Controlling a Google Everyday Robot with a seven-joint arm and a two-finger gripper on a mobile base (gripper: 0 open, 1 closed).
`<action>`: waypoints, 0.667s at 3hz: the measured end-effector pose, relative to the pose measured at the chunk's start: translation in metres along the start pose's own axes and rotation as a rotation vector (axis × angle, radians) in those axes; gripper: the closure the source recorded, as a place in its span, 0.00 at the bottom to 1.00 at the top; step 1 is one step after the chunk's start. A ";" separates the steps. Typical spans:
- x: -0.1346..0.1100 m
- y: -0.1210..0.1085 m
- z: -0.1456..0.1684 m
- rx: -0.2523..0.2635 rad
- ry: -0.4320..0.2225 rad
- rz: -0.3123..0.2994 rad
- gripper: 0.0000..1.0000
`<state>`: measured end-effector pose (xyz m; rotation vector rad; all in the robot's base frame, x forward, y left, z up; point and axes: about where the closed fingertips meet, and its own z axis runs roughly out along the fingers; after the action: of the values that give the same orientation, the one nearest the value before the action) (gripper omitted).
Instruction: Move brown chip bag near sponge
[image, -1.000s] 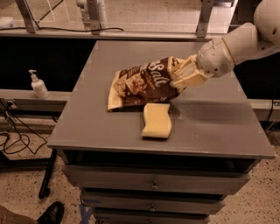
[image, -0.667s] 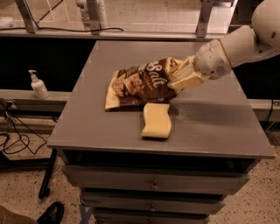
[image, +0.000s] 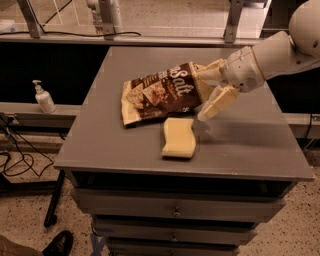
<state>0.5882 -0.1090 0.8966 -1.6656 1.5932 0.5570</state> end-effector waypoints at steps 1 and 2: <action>0.004 -0.009 -0.009 0.072 0.026 0.034 0.00; 0.014 -0.025 -0.038 0.221 0.059 0.110 0.00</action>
Offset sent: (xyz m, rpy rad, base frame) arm 0.0467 -0.1017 0.0518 0.0198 -0.1534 -0.5587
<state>0.6077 -0.1485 0.9152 -1.4486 1.7299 0.3738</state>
